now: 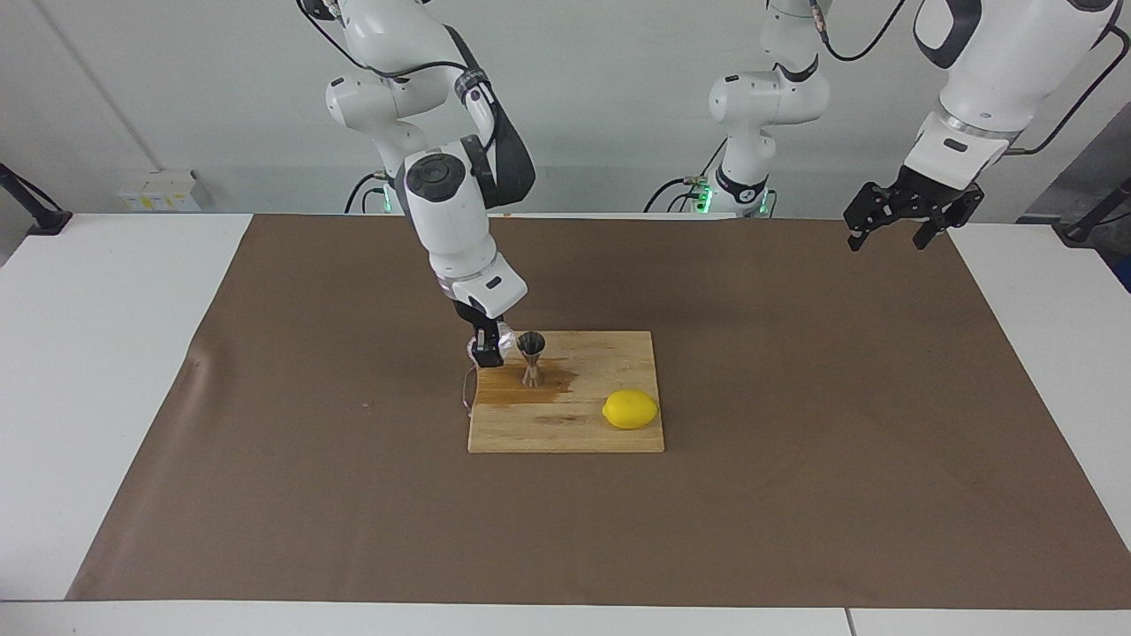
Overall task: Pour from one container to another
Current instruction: 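Lift the white cup and carry it over the metal cup, then tilt the white cup with the right gripper into the metal cup, then carry the white cup back to its starting spot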
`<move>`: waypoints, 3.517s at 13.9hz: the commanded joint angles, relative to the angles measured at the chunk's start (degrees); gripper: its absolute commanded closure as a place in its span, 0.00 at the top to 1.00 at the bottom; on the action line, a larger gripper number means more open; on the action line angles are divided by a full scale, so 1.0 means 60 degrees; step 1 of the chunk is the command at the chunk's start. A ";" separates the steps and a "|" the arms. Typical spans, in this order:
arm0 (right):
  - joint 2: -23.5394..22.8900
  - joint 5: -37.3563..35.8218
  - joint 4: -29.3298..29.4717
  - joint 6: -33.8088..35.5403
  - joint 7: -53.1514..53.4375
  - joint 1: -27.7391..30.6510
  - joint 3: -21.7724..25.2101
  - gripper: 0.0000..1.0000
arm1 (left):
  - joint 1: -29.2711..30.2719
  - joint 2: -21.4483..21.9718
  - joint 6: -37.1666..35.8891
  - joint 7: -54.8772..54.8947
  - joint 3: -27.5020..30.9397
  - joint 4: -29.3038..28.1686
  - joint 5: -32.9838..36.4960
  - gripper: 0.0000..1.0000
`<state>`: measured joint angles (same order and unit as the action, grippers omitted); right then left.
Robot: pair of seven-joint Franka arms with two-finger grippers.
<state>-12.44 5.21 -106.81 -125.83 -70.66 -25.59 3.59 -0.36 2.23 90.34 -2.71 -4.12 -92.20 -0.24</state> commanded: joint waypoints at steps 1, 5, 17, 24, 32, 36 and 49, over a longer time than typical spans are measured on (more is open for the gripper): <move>0.0110 -0.0617 -0.0025 -0.0093 0.0262 -0.0189 0.0002 0.48 | 0.0046 0.0272 0.0193 -0.0104 -0.0017 -0.0336 0.0098 1.00; 0.0110 -0.0751 -0.0025 -0.0342 0.0248 -0.0262 0.0002 0.48 | 0.0046 0.0272 0.0193 -0.0104 -0.0017 -0.0336 0.0098 1.00; 0.0169 -0.1088 -0.0142 -0.0430 0.0233 -0.0409 0.0002 0.48 | 0.0046 0.0258 0.0193 -0.0104 -0.0017 -0.0337 0.0098 1.00; 0.0183 -0.1088 -0.0157 -0.0445 0.0218 -0.0409 0.0002 0.48 | 0.0046 0.0272 0.0193 -0.0104 -0.0032 -0.0336 0.0098 1.00; 0.0198 -0.0868 -0.0186 -0.0401 0.0277 -0.0262 -0.0042 0.48 | 0.0046 0.0272 0.0193 -0.0104 -0.0032 -0.0322 0.0098 1.00; 0.0198 0.0023 -0.0157 -0.0415 0.0175 -0.0146 -0.0028 0.48 | 0.0046 0.0272 0.0193 -0.0104 -0.0032 -0.0337 0.0098 1.00; 0.0534 0.3977 -0.0434 -0.0313 -0.2444 0.1786 -0.0028 0.48 | 0.0046 0.0272 0.0193 -0.0104 -0.0017 -0.0336 0.0098 1.00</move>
<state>-10.80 24.80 -107.07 -127.38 -80.54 -18.16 3.84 -0.36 2.25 90.34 -2.73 -4.11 -92.24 -0.24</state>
